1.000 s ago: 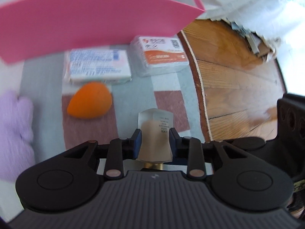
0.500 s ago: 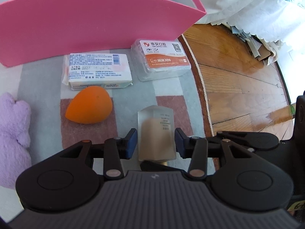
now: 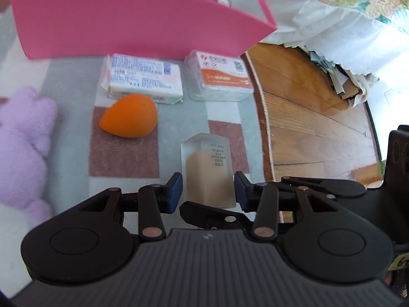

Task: Organize objects
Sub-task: 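Lift the foundation bottle with the left tool and lower it into the box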

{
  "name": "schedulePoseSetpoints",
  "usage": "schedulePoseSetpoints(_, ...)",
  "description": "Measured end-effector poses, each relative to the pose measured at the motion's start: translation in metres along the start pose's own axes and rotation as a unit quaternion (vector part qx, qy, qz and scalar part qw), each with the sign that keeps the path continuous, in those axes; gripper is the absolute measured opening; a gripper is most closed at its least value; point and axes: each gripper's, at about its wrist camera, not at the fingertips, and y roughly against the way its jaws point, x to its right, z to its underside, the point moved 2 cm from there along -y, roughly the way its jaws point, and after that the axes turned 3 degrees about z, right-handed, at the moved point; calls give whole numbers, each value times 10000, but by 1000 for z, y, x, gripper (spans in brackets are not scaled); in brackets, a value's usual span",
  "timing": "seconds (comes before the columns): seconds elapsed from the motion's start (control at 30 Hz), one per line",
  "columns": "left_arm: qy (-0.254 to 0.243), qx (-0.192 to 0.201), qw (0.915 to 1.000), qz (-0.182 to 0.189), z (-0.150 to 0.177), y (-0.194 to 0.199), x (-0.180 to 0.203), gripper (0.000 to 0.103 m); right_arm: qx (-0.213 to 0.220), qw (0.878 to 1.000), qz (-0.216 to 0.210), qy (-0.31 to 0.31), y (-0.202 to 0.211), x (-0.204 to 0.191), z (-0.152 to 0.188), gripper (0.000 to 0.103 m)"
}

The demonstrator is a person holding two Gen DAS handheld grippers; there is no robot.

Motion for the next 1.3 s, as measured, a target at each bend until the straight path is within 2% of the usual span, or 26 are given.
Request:
schedulePoseSetpoints(0.1,-104,-63,9998,-171,-2,22,7,42,95,9999,-128,22,15,-12,2,48)
schedulePoseSetpoints(0.4,-495,170,9977,-425,-17,103,35,42,589,9968,-483,-233,75,-54,-2,48)
schedulePoseSetpoints(0.63,-743,590,9947,-391,-38,163,57,43,1047,9933,-491,-59,125,-89,-23,48)
schedulePoseSetpoints(0.8,-838,806,9921,-470,-66,194,68,42,1307,9902,-490,53,152,-108,-46,48)
schedulePoseSetpoints(1.07,-1028,1121,9870,-523,-133,213,83,43,1667,9845,-512,193,177,-117,-108,48)
schedulePoseSetpoints(1.3,-984,1226,9860,-549,-189,187,71,42,1734,9832,-442,373,161,-97,-168,47)
